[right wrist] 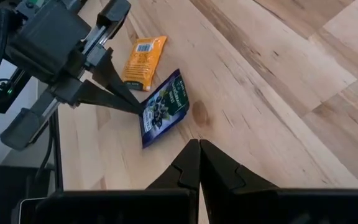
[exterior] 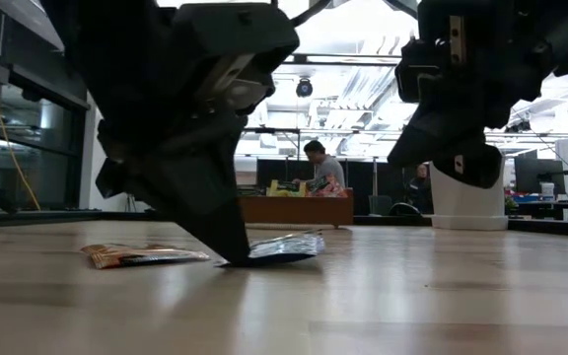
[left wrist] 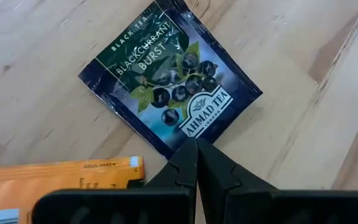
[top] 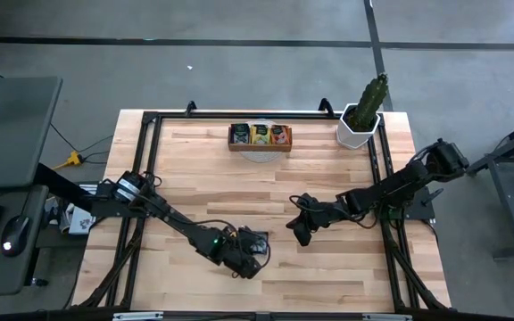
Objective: Pick & Place Tea
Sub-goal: Put the purple tea bag in the left compartment of the organizer
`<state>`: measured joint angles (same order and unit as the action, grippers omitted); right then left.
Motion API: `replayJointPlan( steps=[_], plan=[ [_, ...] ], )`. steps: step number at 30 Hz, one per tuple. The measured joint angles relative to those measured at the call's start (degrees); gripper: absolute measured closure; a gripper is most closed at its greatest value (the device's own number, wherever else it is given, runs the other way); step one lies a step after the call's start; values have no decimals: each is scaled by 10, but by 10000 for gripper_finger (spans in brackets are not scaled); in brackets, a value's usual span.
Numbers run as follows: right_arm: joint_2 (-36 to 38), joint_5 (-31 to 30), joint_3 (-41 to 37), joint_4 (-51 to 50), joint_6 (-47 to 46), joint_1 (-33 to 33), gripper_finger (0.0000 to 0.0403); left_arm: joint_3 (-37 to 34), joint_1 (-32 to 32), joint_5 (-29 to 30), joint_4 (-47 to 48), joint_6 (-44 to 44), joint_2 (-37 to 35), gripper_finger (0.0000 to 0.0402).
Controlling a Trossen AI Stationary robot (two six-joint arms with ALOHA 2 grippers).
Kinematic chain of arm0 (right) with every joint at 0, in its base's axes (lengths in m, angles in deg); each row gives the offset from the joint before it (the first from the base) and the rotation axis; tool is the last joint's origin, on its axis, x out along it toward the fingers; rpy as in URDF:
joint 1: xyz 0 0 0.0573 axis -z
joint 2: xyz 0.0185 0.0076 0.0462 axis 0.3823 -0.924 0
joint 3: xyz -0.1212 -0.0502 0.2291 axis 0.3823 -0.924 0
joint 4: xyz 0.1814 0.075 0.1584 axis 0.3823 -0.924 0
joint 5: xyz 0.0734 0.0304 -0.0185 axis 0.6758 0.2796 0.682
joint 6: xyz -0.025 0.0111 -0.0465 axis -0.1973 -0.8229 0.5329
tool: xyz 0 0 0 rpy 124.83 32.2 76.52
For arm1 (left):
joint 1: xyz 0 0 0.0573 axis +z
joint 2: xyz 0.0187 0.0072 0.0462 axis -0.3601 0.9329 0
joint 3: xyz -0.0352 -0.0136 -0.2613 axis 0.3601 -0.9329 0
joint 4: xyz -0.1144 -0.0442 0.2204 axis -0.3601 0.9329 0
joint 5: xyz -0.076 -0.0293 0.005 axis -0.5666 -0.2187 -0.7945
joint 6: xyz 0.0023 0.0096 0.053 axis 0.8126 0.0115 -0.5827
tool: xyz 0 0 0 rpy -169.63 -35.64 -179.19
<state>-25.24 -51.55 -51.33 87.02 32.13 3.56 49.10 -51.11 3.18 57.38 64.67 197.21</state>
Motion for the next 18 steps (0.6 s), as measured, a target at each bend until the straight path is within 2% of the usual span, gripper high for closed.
replayJointPlan(
  steps=[8,15,18],
  plan=[
    [0,29,0,18,-1,2,392,0,0,-26,-20,0,19,401],
    [-11,20,0,35,-35,8,334,0,0,-23,-18,-1,20,401],
    [-49,52,0,81,-62,15,306,-1,0,-22,-18,-2,20,401]
  ],
)
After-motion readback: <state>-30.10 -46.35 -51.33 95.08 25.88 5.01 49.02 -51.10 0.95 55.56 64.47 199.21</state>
